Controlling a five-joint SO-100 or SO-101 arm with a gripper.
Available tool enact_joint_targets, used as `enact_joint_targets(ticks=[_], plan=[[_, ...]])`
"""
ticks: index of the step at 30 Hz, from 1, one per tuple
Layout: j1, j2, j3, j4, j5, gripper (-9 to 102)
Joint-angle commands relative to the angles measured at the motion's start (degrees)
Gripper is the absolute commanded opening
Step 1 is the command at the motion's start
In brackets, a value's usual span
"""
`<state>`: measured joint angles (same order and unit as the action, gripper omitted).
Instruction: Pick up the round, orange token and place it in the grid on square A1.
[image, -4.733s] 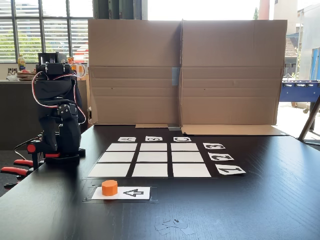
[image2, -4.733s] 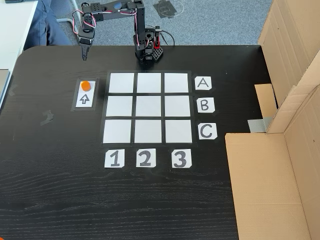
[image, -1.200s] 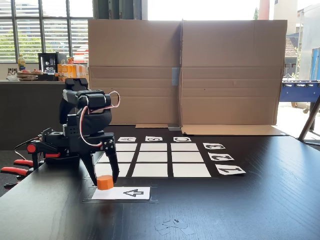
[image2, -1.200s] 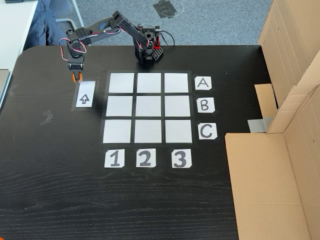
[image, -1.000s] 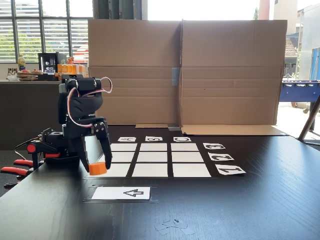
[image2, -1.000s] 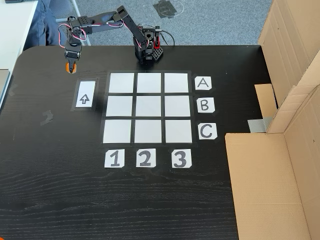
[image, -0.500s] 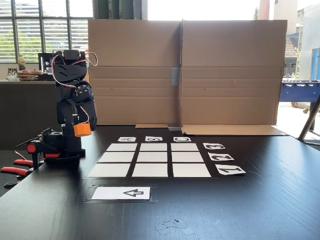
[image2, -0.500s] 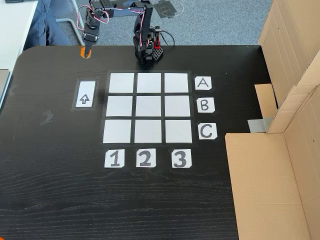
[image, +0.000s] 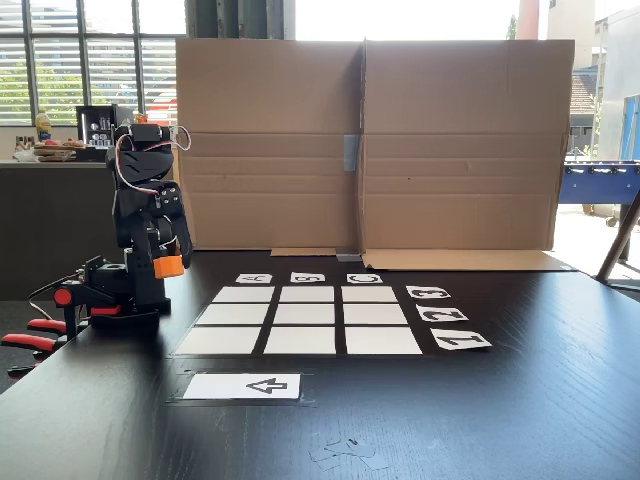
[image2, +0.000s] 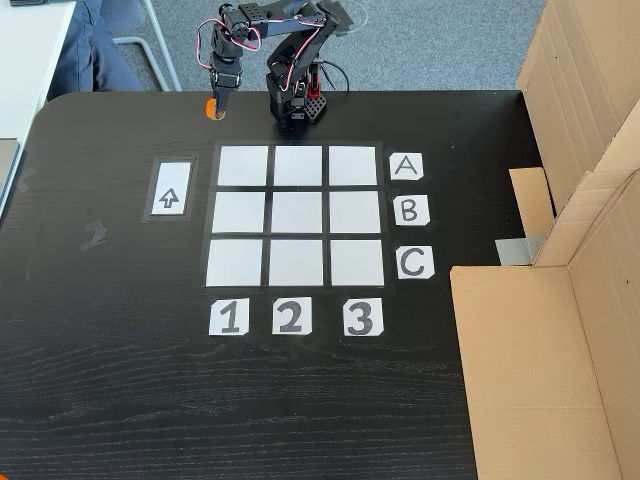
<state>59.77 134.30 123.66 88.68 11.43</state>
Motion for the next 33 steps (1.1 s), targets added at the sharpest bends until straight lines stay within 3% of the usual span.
enact_joint_targets(ticks=[1, 10, 33], plan=[[-1.8, 0.7, 3.0, 0.3, -1.3, 8], [-8.2, -6.0, 7.3, -1.4, -2.5, 8], [-17.8, -23.6, 6.0, -14.9, -2.2, 8]])
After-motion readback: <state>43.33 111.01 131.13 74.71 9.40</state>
